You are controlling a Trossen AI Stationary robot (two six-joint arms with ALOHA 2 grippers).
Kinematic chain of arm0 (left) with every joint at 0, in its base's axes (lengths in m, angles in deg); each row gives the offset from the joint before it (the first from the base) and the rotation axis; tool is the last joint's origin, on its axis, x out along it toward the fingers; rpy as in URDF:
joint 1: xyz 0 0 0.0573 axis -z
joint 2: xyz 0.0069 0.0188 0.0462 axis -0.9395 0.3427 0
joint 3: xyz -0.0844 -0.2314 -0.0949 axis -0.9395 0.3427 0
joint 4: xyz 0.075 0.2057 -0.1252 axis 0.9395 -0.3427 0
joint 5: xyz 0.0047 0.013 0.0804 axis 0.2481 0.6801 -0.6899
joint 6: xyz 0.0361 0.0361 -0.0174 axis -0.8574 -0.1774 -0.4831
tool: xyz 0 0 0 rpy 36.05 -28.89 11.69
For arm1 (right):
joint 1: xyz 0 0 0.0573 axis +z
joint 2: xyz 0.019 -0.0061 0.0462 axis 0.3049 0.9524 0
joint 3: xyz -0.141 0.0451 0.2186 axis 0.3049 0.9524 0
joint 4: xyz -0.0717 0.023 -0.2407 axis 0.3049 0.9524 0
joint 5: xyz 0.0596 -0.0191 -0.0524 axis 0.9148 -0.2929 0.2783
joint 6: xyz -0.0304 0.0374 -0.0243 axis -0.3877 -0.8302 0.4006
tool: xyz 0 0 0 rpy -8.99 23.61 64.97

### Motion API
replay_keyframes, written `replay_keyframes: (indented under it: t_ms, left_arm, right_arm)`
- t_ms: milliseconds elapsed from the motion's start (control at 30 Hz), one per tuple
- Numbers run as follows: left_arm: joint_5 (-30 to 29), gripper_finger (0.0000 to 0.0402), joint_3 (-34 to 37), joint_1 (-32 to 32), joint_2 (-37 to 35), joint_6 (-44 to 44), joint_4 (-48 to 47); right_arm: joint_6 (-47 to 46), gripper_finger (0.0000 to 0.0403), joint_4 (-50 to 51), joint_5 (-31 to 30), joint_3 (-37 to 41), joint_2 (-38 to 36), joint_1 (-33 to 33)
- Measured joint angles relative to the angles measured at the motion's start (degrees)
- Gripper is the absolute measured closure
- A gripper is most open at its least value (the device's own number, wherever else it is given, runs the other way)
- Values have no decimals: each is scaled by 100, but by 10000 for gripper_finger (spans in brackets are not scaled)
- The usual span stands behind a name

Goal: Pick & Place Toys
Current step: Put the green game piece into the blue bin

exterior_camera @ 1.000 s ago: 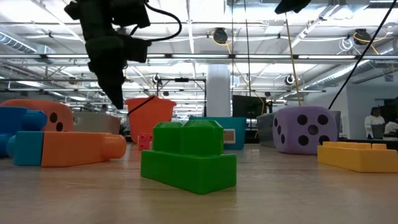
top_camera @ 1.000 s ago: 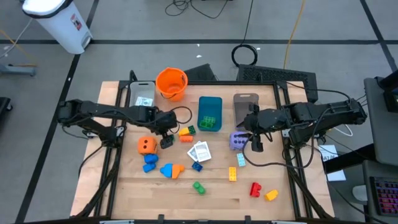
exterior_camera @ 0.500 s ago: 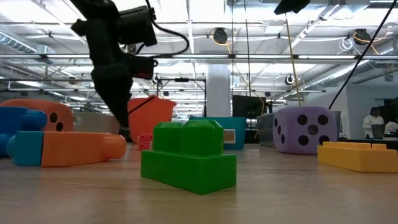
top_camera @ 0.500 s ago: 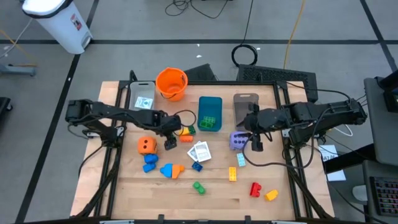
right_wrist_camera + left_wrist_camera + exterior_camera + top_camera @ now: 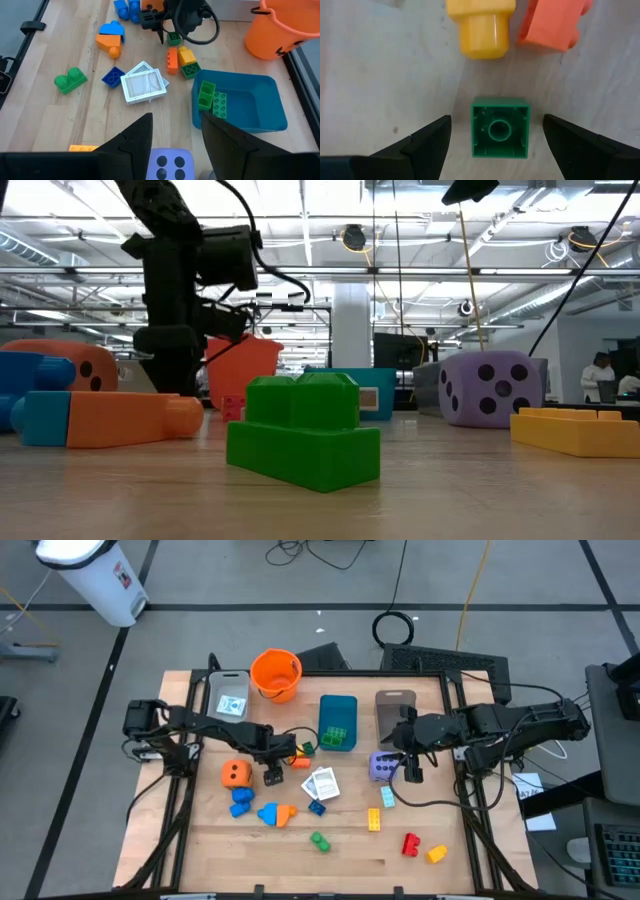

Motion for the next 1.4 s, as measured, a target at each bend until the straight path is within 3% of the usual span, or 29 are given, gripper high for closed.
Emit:
replay_keyframes:
  t_ms: [233,467,567,733,967,1100,1233,1400]
  left_arm:
    - [146,103,-11,-4,56,249,39]
    - [226,215,2,-84,-8,817,164]
    - [611,260,-56,-182,-68,982,209]
    - [1162,260,-427,-319,-306,962,198]
    - [1161,256,-1330,-470,-1008,1136,257]
    - [1170,237,-2004,-539,-1254,1404,858]
    - [1398,243,-2559,-570,-1321,1598,1717]
    - [1660,255,-2914,-570,-1315,2068,2375]
  right_arm:
    - [-2,243,1,0,0,0,0]
    - [13,243,-4,0,0,0,0]
    - [15,243,-105,2,0,0,0]
    - [7,243,-567,2,0,0,-1]
    - [303,243,-1370,2,0,6,-2]
    - [920,243,-1929,-12,0,137,-2]
    - [1516,243,-2842,-38,0,371,-2]
    - [2155,243,-4298,-734,2,544,-50]
